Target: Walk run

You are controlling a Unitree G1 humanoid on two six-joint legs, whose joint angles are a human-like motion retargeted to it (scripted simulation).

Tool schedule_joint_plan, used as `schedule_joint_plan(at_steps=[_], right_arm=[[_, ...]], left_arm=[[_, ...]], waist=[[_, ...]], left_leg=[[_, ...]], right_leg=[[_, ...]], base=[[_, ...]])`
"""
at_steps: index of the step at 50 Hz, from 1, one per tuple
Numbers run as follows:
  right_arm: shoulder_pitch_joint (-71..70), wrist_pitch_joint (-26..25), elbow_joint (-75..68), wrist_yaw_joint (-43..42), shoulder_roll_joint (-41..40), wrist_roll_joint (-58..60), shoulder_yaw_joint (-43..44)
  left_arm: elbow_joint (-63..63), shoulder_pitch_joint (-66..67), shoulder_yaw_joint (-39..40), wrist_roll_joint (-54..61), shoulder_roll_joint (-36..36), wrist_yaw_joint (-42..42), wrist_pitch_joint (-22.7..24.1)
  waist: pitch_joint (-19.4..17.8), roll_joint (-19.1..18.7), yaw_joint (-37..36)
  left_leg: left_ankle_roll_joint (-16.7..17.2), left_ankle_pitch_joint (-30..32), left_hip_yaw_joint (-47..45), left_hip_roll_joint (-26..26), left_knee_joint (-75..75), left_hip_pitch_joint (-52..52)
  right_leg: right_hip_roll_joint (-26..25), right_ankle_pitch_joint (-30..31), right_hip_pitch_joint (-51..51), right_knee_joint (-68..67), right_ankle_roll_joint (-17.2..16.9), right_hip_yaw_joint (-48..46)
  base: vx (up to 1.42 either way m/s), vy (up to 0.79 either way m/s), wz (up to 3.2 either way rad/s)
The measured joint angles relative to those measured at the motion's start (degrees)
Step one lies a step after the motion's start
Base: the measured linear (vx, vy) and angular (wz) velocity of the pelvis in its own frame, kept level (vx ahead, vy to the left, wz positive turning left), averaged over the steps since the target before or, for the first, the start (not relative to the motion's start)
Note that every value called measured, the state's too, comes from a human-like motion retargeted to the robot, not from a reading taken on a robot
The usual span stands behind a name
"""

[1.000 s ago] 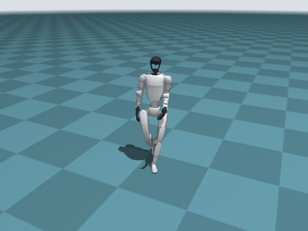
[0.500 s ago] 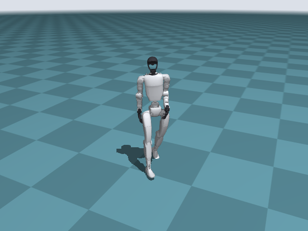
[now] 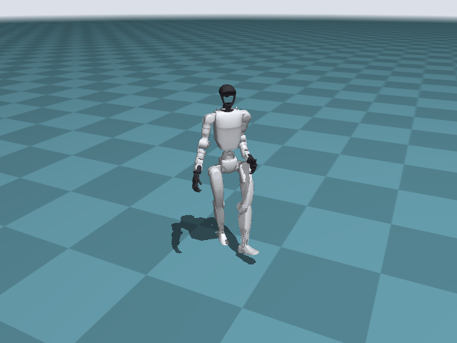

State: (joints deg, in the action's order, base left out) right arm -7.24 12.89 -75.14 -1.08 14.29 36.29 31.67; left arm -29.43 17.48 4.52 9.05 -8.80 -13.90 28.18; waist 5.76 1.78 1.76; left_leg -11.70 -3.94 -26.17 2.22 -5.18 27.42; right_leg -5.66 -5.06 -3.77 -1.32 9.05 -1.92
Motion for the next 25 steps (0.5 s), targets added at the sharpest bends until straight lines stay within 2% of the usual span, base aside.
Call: schedule_joint_plan(at_steps=[3,5,7,8,9,11,13,14,15,17,19,22,23,25], right_arm=[[0.9,0.2,-1.3,0.0,-1.2,0.1,0.6],[2.2,-0.1,-3.4,0.4,-2.4,0.3,0.8],[3.9,-0.8,-6.5,0.8,-3.7,1.2,0.9],[5.0,-1.5,-8.4,0.9,-4.3,2.0,1.0],[6.2,-2.9,-10.0,0.9,-4.9,2.7,0.9],[9.1,-6.0,-13.2,-0.1,-6.3,4.3,0.2],[12.0,-7.2,-16.1,-1.8,-7.7,5.0,-1.4],[13.4,-7.1,-17.5,-2.3,-7.8,5.0,-2.4],[14.7,-6.9,-19.0,-2.6,-7.8,4.9,-3.3],[16.7,-7.6,-20.8,-1.2,-8.0,5.6,-4.5],[18.8,-8.6,-21.2,0.2,-8.7,7.2,-4.6],[21.7,-7.6,-21.2,0.5,-9.6,8.3,-3.6],[22.6,-7.0,-21.2,0.5,-9.9,7.9,-3.5],[24.1,-6.4,-21.1,0.5,-10.3,7.1,-3.5]], left_arm=[[-0.2,0.1,0.6,0.3,-0.2,-0.3,-0.2],[-0.6,0.0,1.4,0.2,-0.2,-0.7,-0.3],[-1.0,0.2,2.2,-0.1,0.0,-0.8,-0.4],[-1.2,0.4,2.4,-0.2,0.0,-0.9,-0.3],[-1.4,0.6,2.5,-0.1,0.0,-0.8,-0.4],[-1.9,0.8,2.6,0.5,0.4,-0.7,-0.6],[-2.2,0.1,2.2,1.4,1.1,-0.5,-1.0],[-2.2,-0.5,1.7,1.5,1.5,-0.5,-1.1],[-2.3,-1.0,1.0,1.5,1.8,-0.4,-1.1],[-2.4,-2.9,0.2,1.2,2.3,-0.4,-1.1],[-2.6,-4.7,-0.6,1.1,2.6,-0.2,-1.1],[-2.3,-6.5,-3.2,1.4,3.2,0.5,-0.5],[-2.0,-7.0,-4.1,1.5,3.4,0.4,-0.2],[-1.4,-7.7,-5.5,1.4,3.7,-0.4,0.1]], waist=[[0.7,0.8,-0.2],[1.1,2.5,-2.5],[1.7,3.5,-4.9],[2.1,3.8,-6.1],[2.6,4.3,-6.5],[3.4,4.7,-6.2],[3.2,2.9,-4.1],[2.8,2.2,-2.8],[2.2,1.8,-1.7],[2.2,-0.5,-1.6],[2.1,-3.0,-1.3],[1.8,-5.8,2.5],[1.7,-6.4,3.8],[1.8,-6.8,5.5]], left_leg=[[0.0,-1.9,-2.4,2.1,6.5,-0.4],[-3.3,0.9,-2.8,0.9,3.6,-0.6],[-3.3,3.3,-5.6,-1.0,0.9,-1.6],[-3.3,5.7,-3.6,-1.0,0.5,-1.7],[-3.3,5.5,-1.9,-1.0,-0.6,-2.1],[-3.3,2.5,2.6,-1.0,-4.1,-1.9],[-3.3,-0.5,6.6,-1.9,-6.9,-3.1],[-3.3,-1.8,6.7,-1.6,-7.1,-5.3],[-3.3,-3.1,6.2,-0.9,-7.0,-8.0],[-3.3,-4.1,8.3,-1.3,-5.8,-10.3],[-3.1,-4.9,9.6,-2.0,-4.8,-12.3],[-2.3,-5.7,12.2,-1.7,-2.8,-16.2],[-2.2,-6.0,13.5,-1.2,-2.3,-17.3],[-1.9,-6.8,15.2,0.1,-1.6,-19.3]], right_leg=[[-0.3,-0.5,-2.4,-0.6,0.4,-1.6],[-0.1,0.9,-3.8,-2.0,0.6,0.6],[0.3,4.8,-5.1,-3.9,-1.0,1.1],[0.9,8.0,-5.7,-5.1,-2.4,0.3],[1.5,12.5,-6.0,-6.6,-4.2,-0.5],[1.8,23.7,-5.5,-11.4,-9.0,0.1],[-2.0,32.9,-2.8,-20.0,-13.3,3.6],[-3.9,34.6,-0.4,-27.1,-14.7,4.7],[-5.5,35.1,2.3,-35.5,-15.8,5.3],[-8.4,34.1,6.2,-40.4,-18.0,7.9],[-9.2,28.4,10.4,-42.3,-16.8,8.2],[-7.0,19.6,16.2,-40.6,-15.7,7.3],[-5.4,16.6,18.1,-38.7,-15.0,6.9],[-1.3,12.9,20.6,-31.4,-15.8,6.9]], base=[[0.92,-0.22,-0.03],[0.79,-0.31,-0.95],[0.96,-0.21,-1.18],[1.25,-0.13,-0.95],[1.26,-0.13,-0.62],[0.96,-0.11,-0.04],[0.95,-0.09,0.85],[0.90,-0.12,1.39],[0.71,-0.05,1.11],[0.72,0.06,0.52],[0.71,0.09,0.40],[0.75,0.00,1.36],[0.81,-0.03,1.49],[0.57,-0.01,1.23]])
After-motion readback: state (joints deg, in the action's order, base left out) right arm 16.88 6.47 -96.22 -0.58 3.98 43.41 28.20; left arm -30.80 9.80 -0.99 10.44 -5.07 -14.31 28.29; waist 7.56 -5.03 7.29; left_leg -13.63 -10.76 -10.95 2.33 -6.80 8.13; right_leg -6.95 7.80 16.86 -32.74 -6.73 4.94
